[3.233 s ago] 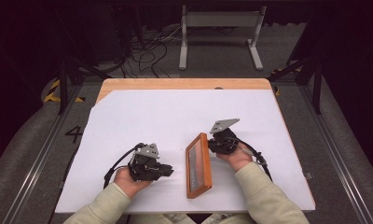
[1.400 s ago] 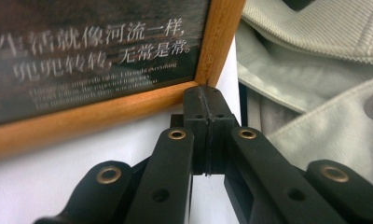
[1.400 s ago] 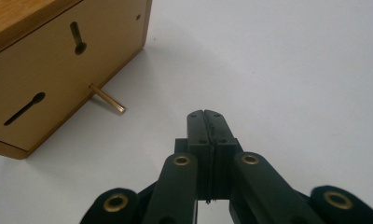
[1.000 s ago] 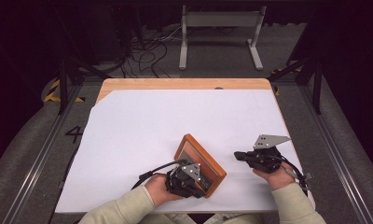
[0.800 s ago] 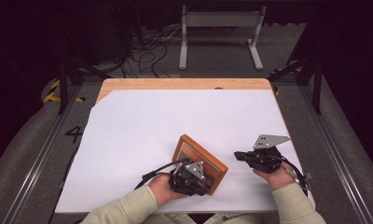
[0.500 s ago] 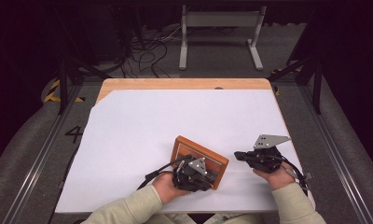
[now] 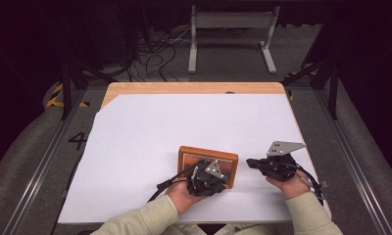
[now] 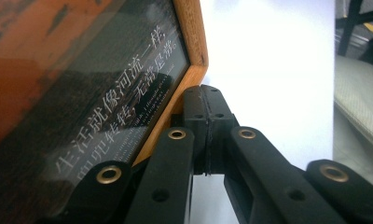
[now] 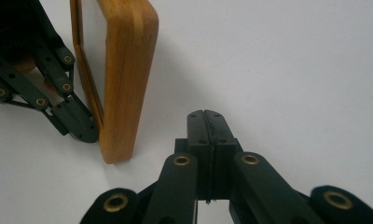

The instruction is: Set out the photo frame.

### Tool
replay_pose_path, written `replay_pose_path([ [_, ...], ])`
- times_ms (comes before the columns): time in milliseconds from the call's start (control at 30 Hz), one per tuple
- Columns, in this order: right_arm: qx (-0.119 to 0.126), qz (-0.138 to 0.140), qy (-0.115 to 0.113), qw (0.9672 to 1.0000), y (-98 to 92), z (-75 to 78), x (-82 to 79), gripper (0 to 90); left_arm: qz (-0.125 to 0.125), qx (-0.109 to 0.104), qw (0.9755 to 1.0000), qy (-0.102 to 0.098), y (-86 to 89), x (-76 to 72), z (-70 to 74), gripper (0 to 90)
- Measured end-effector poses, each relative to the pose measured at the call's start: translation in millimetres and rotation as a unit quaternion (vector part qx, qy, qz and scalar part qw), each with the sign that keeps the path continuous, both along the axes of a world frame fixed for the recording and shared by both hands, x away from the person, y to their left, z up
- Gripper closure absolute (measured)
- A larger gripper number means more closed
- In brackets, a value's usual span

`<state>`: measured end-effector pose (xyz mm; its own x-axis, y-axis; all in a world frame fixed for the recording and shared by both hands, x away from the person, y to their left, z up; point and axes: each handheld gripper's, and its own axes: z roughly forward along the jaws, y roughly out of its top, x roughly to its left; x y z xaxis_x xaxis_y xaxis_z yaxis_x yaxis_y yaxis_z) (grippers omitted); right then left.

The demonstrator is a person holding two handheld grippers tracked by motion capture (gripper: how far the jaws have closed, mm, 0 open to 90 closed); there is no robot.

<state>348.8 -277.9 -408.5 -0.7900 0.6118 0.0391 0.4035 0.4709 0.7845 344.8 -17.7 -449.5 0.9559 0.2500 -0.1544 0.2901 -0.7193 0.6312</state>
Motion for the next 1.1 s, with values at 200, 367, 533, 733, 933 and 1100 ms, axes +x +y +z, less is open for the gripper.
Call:
replay_pose_path([
  [200,0.0,0.001,0.001,1.0,0.4,-0.5,0.1,90.0,0.027,0.0,0.9996,-0.007,-4.5,2.4,-0.3,89.9],
  [367,-0.001,0.001,0.0,1.0,0.4,-0.9,0.2,90.0,0.033,0.0,0.9994,-0.011,-5.2,3.2,-0.6,89.9],
  [533,-0.002,0.002,0.001,1.0,1.2,-1.4,0.9,90.0,0.043,-0.007,0.999,-0.006,-5.8,4.0,-1.7,89.8],
  [733,-0.003,0.011,-0.003,0.9999,5.4,0.0,3.5,89.2,0.009,-0.023,0.9996,0.016,6.1,-1.0,4.9,85.1],
  [933,-0.009,0.019,-0.011,0.9997,11.0,0.7,8.3,86.5,-0.004,-0.032,0.9994,0.01,28.2,-11.5,17.2,81.0],
  [1100,-0.005,0.017,-0.019,0.9997,8.6,2.2,10.6,84.7,0.01,-0.041,0.9991,0.011,48.7,-14.9,26.0,80.4],
])
